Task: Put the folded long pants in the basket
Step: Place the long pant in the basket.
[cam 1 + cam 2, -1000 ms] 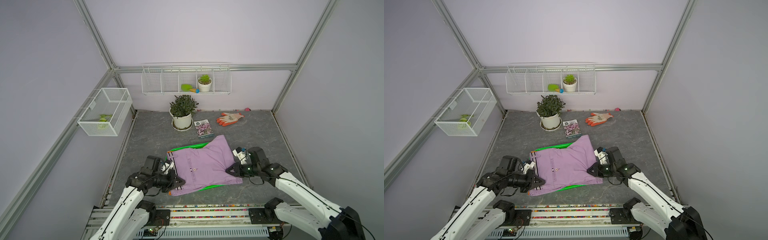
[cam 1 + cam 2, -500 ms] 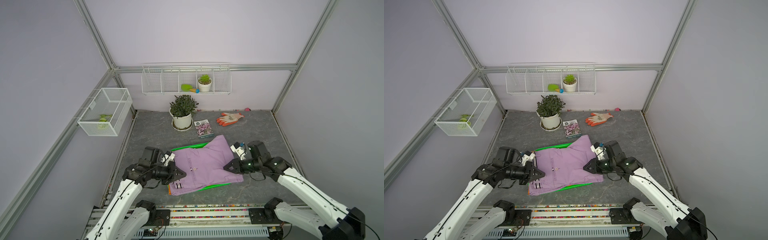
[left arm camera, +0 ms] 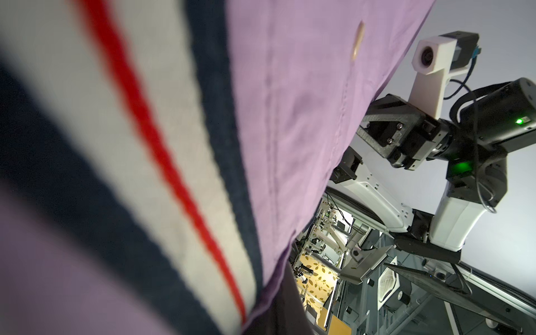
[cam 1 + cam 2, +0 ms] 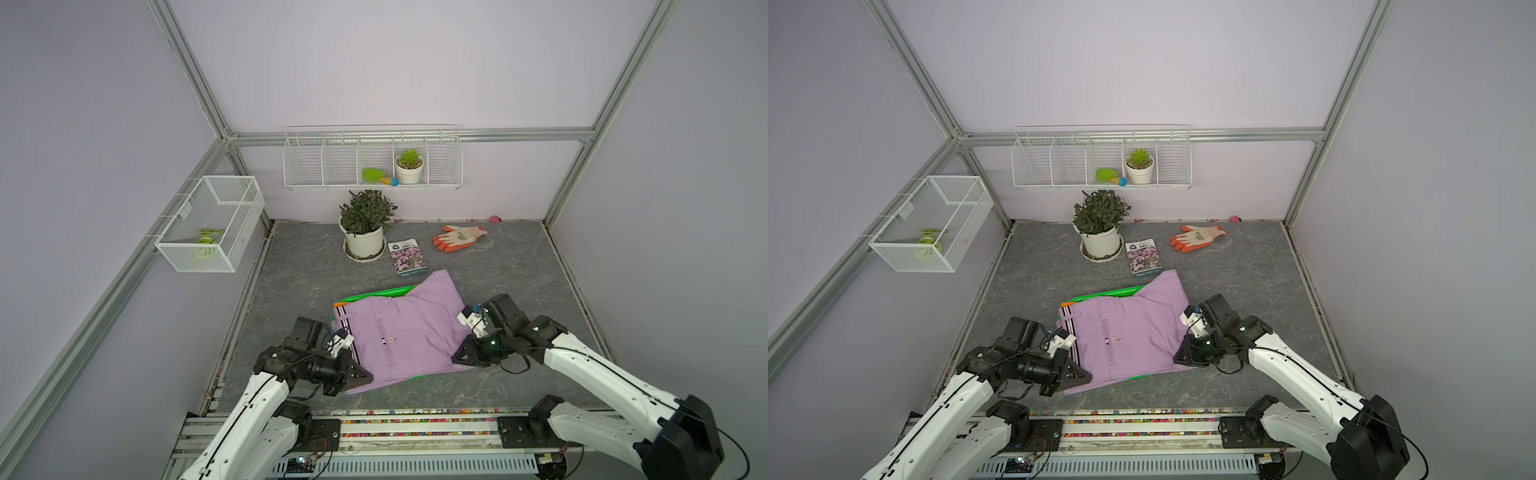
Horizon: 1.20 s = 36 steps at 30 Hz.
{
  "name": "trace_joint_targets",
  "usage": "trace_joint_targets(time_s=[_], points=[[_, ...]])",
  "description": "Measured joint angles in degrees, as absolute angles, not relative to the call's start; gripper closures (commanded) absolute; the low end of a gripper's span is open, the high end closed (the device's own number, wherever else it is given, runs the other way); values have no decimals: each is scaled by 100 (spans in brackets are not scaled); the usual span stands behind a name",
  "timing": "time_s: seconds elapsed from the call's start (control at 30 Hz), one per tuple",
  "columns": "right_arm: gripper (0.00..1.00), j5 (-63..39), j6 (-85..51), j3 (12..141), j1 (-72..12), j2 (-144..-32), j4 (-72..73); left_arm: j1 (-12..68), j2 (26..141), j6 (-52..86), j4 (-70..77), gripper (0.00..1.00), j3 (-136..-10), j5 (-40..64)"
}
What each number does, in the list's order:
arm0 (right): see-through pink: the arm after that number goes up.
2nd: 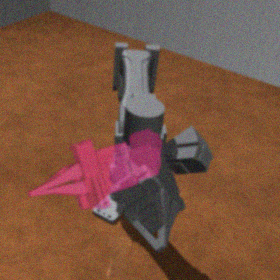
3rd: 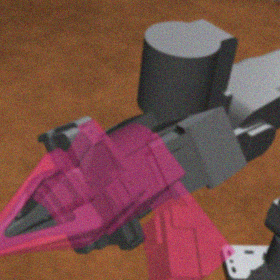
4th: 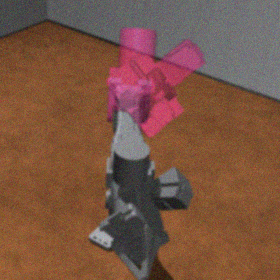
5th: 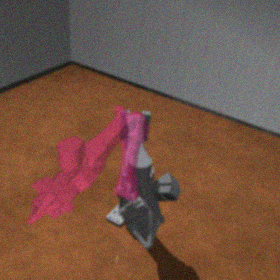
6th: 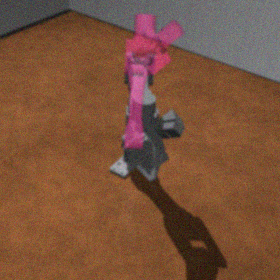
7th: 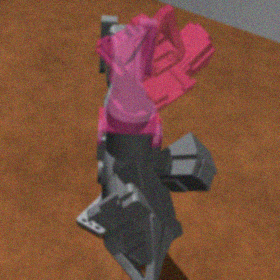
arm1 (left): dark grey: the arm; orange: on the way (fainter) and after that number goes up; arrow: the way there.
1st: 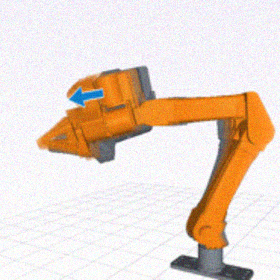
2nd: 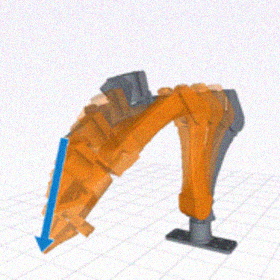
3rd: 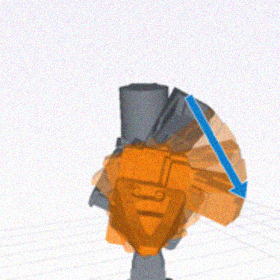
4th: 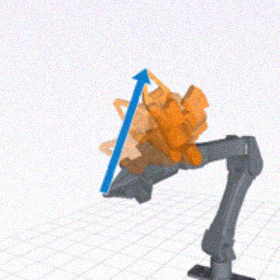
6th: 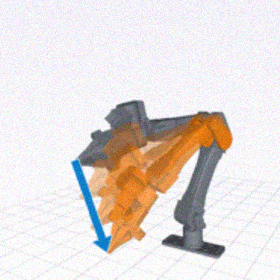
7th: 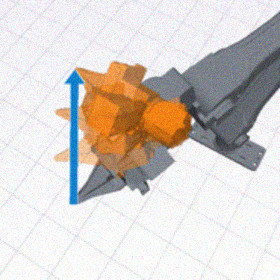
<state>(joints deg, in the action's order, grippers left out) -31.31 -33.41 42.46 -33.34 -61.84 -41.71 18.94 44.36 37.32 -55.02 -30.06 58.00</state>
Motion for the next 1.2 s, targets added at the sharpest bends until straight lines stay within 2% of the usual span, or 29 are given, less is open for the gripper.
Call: trace_joint_targets(time_s=[0.2, 0.33, 0.37, 0.5, 0.63, 0.73, 0.87, 1.0, 1.2], points=[[72, -2764, -3365, 5201, -3328, -6501, -4333, 1905, 4724, 3717, -6001, 95, -3935, 5592], [72, -2749, -3487, 5990, -3308, -7057, -3898, 1905, 5310, 3787, -5852, 96, -5078, 5284], [73, -2744, -3511, 6176, -3301, -7277, -3798, 1905, 5524, 3791, -5754, 99, -5299, 5216], [78, -2759, -3625, 6748, -3153, -8219, -3452, 1968, 6329, 3752, -5463, 100, -5577, 5127], [80, -2853, -3916, 6866, -2681, -9039, -2853, 2488, 6451, 3769, -5223, 100, -5009, 5041], [80, -3004, -4108, 6954, -2373, -9631, -2550, 2814, 5850, 3988, -5043, 100, -4062, 5081], [81, -3555, -4359, 7172, -2204, -10259, -2255, 2862, 4823, 4303, -4770, 100, -3179, 5170], [81, -3986, -4545, 7376, -2137, -10593, -1973, 2862, 4296, 4584, -4320, 100, -2718, 5266], [77, -4397, -4663, 7478, -1962, -10676, -1933, 2862, 4416, 4676, -4211, 100, -2764, 5290]])
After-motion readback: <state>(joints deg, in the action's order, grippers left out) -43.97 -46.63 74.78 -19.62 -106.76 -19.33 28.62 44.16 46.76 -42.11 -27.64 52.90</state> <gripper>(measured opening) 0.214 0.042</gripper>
